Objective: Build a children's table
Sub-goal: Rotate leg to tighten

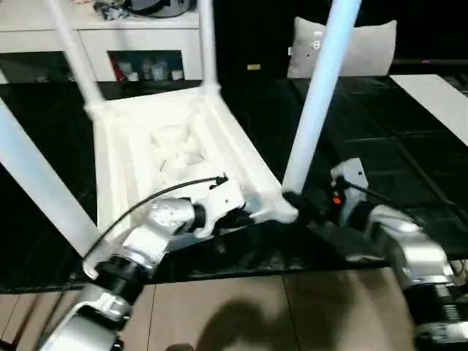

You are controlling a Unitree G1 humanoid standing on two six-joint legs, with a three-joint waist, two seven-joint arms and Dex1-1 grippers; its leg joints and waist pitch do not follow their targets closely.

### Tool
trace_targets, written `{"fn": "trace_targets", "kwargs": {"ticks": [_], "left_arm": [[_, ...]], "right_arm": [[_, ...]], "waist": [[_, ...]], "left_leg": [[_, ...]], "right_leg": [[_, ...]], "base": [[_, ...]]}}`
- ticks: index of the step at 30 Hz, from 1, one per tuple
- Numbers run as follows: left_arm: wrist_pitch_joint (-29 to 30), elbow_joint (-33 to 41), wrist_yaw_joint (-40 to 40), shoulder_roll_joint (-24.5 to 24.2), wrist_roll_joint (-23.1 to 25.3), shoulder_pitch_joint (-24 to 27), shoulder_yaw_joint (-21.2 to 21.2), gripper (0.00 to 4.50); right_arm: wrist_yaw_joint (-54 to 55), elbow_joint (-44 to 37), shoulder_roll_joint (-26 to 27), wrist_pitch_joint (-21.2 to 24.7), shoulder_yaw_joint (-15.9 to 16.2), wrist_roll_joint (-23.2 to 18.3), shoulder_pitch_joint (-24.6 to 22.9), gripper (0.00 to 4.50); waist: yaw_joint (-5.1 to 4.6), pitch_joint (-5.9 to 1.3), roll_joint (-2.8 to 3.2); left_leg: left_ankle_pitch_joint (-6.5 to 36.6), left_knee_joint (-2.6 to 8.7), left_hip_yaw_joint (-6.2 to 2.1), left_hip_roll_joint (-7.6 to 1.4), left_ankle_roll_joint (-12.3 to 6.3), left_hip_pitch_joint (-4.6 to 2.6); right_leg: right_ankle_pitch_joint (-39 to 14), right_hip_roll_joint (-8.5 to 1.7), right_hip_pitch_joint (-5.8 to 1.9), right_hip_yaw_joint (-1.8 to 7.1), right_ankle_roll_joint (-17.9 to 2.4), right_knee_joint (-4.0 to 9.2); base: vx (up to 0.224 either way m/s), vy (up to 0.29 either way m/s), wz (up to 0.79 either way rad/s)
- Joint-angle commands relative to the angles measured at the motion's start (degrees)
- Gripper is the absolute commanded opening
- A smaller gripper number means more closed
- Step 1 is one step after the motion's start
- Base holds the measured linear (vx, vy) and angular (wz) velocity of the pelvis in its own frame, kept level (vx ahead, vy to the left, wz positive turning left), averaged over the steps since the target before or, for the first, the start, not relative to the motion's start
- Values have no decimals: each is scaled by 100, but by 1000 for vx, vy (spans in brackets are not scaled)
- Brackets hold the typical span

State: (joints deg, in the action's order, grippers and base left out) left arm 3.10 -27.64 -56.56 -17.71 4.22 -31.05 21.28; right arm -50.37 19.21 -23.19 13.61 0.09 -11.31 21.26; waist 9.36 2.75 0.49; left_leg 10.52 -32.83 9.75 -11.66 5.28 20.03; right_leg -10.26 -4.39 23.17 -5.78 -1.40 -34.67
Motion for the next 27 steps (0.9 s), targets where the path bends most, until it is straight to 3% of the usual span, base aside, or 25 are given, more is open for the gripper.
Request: {"fn": "trace_targets", "kwargs": {"ticks": [1,2,10,11,12,20,21,27], "left_arm": [[-231,-123,-436,-166,188,73,343,0],[-415,-149,-664,-276,200,62,412,0],[-1014,-159,-1617,-657,165,-5,698,0],[-1098,-150,-1761,-697,174,-25,764,0],[-1112,-142,-1796,-711,179,-31,782,0],[-1244,-221,-1914,-710,175,-87,730,0],[-1278,-261,-1901,-701,186,-98,718,0],[-1254,-319,-1866,-661,99,-54,637,0]], "right_arm": [[-334,76,-225,-153,87,134,35,447],[-736,114,-382,-205,213,90,77,413],[-2450,187,-746,-21,712,-287,244,364],[-2673,195,-735,-13,836,-315,260,335],[-2720,208,-720,-28,869,-311,269,335],[-2998,503,-588,-147,935,-336,435,266],[-3070,526,-595,-121,954,-360,441,246],[-3265,302,-625,136,956,-605,302,211]], "waist": [[-8,-361,-37],[29,-362,-56],[98,-348,-103],[138,-355,-119],[170,-357,-120],[223,-362,-142],[217,-362,-173],[240,-372,-173]], "left_leg": [[986,323,-21,-157,-334,14],[969,324,-24,-160,-338,13],[1062,316,-20,-186,-426,19],[1015,311,-23,-188,-426,21],[1018,310,-21,-199,-411,12],[1072,314,-26,-196,-294,8],[1042,311,-22,-193,-307,15],[958,305,-20,-198,-314,5]], "right_leg": [[-1476,-427,-327,323,-741,466],[-1501,-430,-335,319,-764,454],[-1767,-445,-318,312,-772,461],[-1790,-450,-321,312,-778,446],[-1813,-456,-307,317,-778,449],[-1854,-465,-304,324,-775,433],[-1819,-459,-307,322,-765,429],[-1759,-459,-300,324,-755,418]], "base": [[0,0,0],[0,0,0],[0,0,0],[0,0,0],[0,0,0],[0,0,0],[0,0,0],[0,0,0]]}}
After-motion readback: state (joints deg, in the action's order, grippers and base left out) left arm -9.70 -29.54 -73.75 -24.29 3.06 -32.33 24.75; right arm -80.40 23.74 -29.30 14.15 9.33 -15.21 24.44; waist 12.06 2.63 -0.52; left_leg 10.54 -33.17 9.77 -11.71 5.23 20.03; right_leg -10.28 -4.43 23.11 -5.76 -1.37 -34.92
